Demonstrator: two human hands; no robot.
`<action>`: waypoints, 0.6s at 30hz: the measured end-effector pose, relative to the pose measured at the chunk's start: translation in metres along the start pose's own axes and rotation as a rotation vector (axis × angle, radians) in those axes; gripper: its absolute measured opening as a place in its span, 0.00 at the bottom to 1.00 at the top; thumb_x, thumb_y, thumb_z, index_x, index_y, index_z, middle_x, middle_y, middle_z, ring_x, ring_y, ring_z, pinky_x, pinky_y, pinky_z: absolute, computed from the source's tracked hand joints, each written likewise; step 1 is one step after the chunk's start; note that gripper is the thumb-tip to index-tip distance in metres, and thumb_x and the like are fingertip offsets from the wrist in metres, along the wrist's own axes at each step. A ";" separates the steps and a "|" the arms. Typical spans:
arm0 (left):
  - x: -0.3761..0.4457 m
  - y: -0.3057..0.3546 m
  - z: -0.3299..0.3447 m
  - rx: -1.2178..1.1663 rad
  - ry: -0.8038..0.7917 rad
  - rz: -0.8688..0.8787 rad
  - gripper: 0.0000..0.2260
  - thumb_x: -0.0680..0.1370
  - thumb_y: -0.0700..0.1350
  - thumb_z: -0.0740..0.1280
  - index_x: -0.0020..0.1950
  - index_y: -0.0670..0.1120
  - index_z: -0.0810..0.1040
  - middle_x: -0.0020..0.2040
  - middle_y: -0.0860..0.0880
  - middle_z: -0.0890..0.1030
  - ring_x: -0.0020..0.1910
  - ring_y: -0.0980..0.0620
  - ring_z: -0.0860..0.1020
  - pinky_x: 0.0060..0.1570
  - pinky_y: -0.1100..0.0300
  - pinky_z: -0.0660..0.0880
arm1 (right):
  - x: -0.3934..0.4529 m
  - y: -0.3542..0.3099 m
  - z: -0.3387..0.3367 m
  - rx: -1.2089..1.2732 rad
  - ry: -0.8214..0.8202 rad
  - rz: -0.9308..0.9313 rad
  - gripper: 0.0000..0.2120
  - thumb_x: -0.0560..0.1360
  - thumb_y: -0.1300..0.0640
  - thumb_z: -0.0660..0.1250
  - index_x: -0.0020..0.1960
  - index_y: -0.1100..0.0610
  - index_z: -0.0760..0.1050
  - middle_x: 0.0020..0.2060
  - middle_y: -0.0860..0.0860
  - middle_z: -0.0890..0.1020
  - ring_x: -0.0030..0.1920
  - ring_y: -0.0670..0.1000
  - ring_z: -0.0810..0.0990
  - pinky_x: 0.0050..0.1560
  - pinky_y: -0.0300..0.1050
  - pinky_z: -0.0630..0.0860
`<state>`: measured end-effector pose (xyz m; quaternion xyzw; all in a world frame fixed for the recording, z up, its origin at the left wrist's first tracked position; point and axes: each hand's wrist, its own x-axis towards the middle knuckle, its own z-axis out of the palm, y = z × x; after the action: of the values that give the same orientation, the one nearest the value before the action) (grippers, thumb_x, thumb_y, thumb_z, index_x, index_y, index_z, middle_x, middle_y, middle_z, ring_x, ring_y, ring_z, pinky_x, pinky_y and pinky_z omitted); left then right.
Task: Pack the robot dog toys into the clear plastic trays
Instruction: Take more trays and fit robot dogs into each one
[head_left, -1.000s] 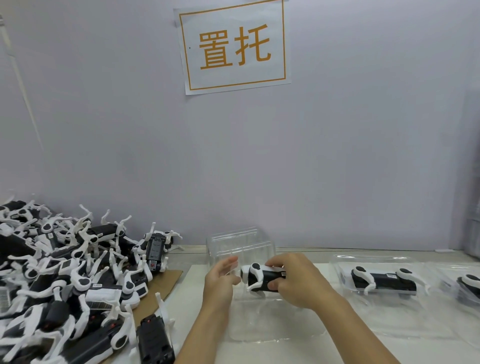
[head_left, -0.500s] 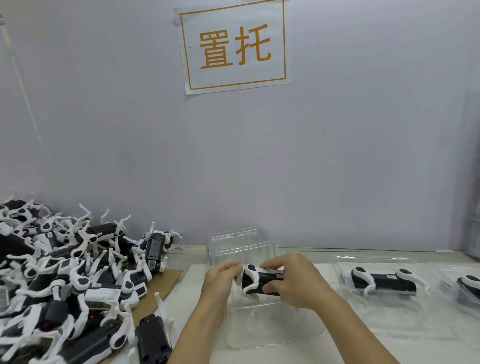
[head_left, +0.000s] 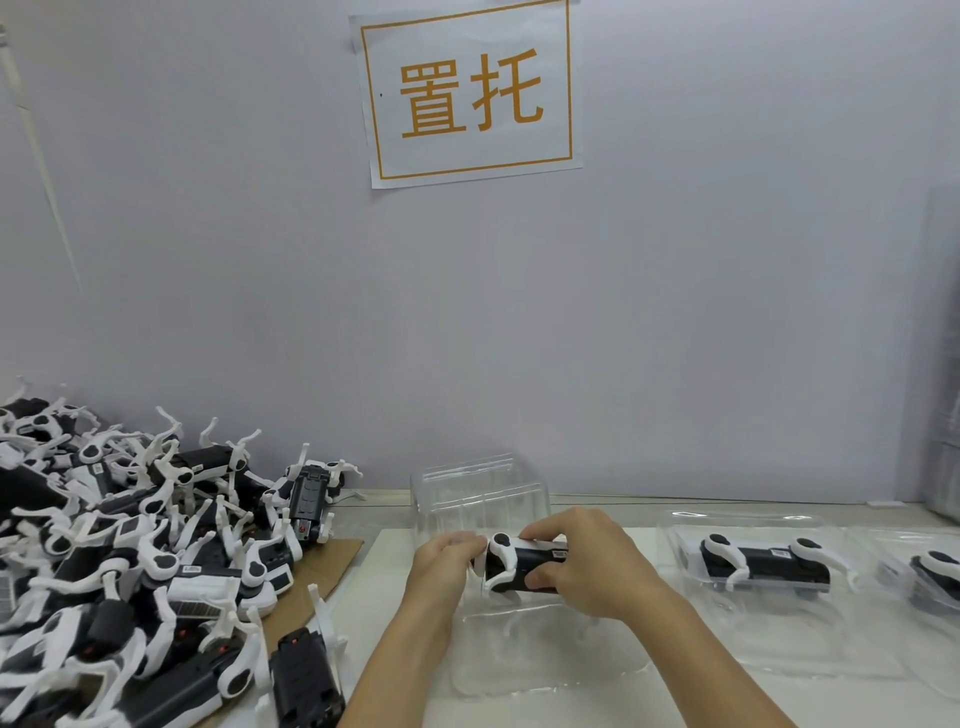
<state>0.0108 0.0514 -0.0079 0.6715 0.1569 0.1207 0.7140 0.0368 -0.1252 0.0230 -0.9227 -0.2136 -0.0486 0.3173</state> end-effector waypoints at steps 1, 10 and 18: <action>-0.001 0.000 0.000 0.007 0.008 -0.004 0.05 0.74 0.36 0.69 0.49 0.39 0.82 0.48 0.41 0.83 0.49 0.44 0.81 0.50 0.47 0.77 | 0.000 0.000 0.001 -0.006 0.006 0.003 0.15 0.68 0.49 0.76 0.53 0.38 0.82 0.51 0.39 0.81 0.49 0.45 0.77 0.50 0.42 0.76; -0.006 0.002 0.000 -0.021 0.010 -0.037 0.15 0.66 0.39 0.71 0.53 0.44 0.80 0.53 0.44 0.81 0.55 0.47 0.78 0.58 0.50 0.75 | 0.000 0.001 0.002 -0.008 0.061 0.010 0.16 0.67 0.48 0.78 0.54 0.39 0.83 0.44 0.38 0.77 0.49 0.44 0.74 0.46 0.39 0.71; 0.001 -0.001 -0.001 0.029 0.029 -0.044 0.10 0.72 0.34 0.69 0.52 0.45 0.81 0.52 0.45 0.81 0.53 0.50 0.78 0.54 0.52 0.75 | 0.001 0.001 0.002 -0.010 0.041 0.022 0.18 0.67 0.48 0.79 0.56 0.40 0.82 0.51 0.41 0.79 0.51 0.45 0.73 0.51 0.40 0.74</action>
<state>0.0118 0.0523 -0.0092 0.6763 0.1840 0.1123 0.7043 0.0377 -0.1239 0.0208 -0.9254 -0.1966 -0.0650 0.3175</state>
